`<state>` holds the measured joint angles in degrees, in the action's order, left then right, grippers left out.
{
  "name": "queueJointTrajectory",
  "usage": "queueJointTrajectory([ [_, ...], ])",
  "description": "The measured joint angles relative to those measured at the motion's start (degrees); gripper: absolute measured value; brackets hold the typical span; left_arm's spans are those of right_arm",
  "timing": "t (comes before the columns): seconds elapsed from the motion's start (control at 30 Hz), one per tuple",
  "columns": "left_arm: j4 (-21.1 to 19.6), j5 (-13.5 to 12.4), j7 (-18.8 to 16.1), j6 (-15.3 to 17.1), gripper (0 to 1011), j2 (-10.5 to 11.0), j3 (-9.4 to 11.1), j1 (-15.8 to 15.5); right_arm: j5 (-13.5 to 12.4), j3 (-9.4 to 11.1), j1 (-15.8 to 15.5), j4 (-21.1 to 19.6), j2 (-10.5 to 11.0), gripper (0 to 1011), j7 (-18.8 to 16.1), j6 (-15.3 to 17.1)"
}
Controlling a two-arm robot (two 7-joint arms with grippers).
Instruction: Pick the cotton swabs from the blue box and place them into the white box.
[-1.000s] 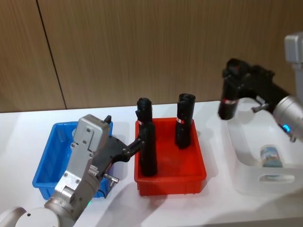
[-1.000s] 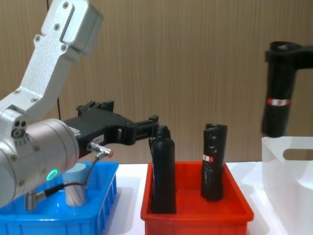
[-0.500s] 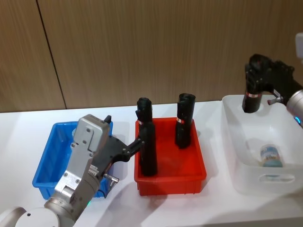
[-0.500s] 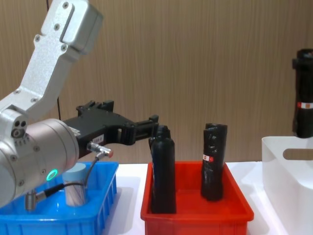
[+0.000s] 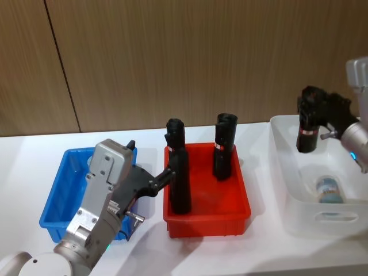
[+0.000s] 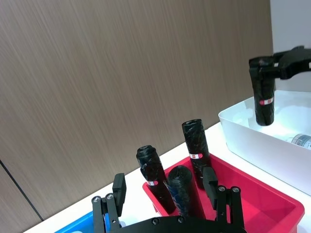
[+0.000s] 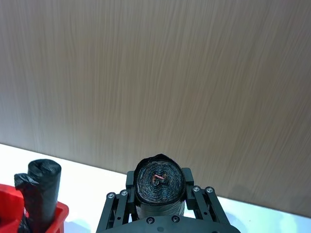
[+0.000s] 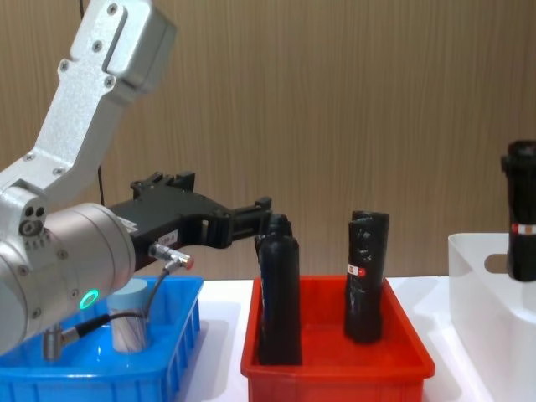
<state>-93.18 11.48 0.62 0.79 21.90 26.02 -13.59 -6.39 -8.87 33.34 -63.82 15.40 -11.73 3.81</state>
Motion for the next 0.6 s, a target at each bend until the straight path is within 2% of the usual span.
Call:
queueJointTrajectory([
  [0.23, 0.0, 0.0, 0.0, 0.0, 1004, 0.0, 0.0, 0.0, 0.3, -0.6, 1.8, 5.3, -0.8, 544, 0.0, -1.7],
  [0.37, 0.0, 0.0, 0.0, 0.0, 1004, 0.0, 0.0, 0.0, 0.3, -0.7, 2.5, 7.3, -1.1, 660, 0.1, -2.4],
  [0.4, 0.0, 0.0, 0.0, 0.0, 1004, 0.0, 0.0, 0.0, 0.4, -0.7, 2.6, 7.7, -1.1, 660, 0.2, -2.6],
  [0.5, 0.0, 0.0, 0.0, 0.0, 1004, 0.0, 0.0, 0.0, 0.4, -0.8, 2.8, 8.4, -1.2, 793, 0.3, -2.9],
  [0.6, 0.0, 0.0, 0.0, 0.0, 1004, 0.0, 0.0, 0.0, 0.4, -0.8, 2.8, 8.6, -1.2, 885, 0.4, -3.2],
])
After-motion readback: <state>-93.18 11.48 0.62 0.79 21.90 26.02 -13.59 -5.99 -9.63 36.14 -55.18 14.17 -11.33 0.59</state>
